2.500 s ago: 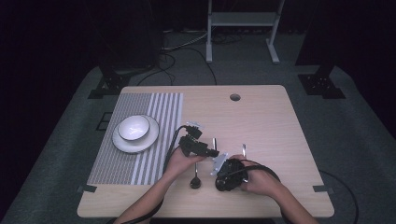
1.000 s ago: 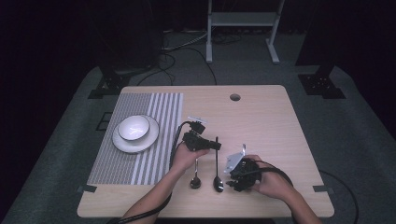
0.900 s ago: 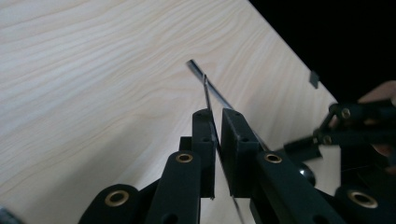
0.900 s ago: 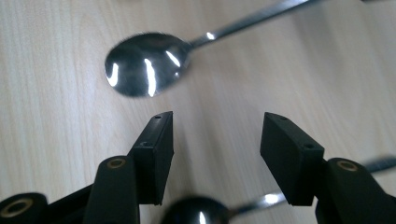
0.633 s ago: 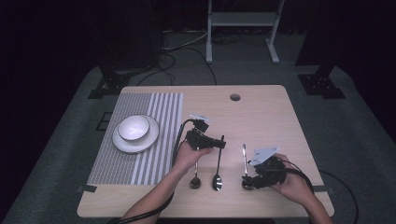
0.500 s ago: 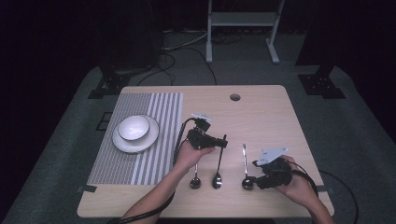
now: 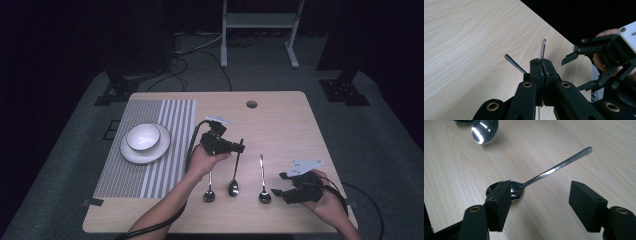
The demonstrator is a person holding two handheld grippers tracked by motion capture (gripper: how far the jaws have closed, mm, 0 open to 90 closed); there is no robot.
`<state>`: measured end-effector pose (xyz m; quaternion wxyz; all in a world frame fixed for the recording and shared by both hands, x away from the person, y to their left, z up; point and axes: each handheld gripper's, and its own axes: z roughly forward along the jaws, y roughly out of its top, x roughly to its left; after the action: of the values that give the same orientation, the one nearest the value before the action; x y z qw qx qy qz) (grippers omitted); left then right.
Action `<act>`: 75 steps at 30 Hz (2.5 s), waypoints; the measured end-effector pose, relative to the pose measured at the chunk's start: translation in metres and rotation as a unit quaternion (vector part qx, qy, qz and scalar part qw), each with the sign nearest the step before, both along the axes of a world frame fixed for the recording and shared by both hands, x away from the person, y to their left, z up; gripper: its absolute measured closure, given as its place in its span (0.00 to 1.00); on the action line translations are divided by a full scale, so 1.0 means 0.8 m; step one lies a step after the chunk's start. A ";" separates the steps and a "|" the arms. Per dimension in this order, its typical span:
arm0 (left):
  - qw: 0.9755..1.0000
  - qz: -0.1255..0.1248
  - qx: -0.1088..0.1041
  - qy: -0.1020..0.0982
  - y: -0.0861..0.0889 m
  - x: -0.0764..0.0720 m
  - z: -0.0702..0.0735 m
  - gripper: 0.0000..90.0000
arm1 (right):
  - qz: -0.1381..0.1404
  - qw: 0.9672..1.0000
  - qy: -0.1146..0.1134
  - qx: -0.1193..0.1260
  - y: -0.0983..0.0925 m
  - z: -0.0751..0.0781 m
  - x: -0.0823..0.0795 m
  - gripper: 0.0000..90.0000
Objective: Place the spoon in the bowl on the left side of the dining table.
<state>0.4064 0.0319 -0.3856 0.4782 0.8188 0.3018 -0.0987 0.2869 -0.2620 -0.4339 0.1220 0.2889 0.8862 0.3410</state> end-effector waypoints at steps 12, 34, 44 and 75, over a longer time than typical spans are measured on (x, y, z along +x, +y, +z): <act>1.000 0.012 -0.005 -0.011 0.011 0.011 0.017 0.99 | -0.036 0.999 0.008 0.007 -0.022 -0.008 -0.004 0.34; 0.999 0.043 -0.002 -0.029 0.039 0.027 0.046 0.99 | -0.075 0.997 0.013 0.019 -0.042 -0.009 -0.007 0.32; 0.997 0.062 0.000 -0.037 0.064 0.035 0.060 0.99 | -0.083 0.996 0.014 0.018 -0.045 -0.009 -0.008 0.31; 0.987 0.149 0.020 -0.061 0.158 0.059 0.100 0.99 | -0.090 0.996 0.015 0.010 -0.044 -0.012 -0.006 0.31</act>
<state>0.4540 0.1583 -0.3055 0.4885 0.7787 0.3926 0.0304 0.2823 -0.2972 -0.4436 0.1364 0.3735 0.8550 0.3329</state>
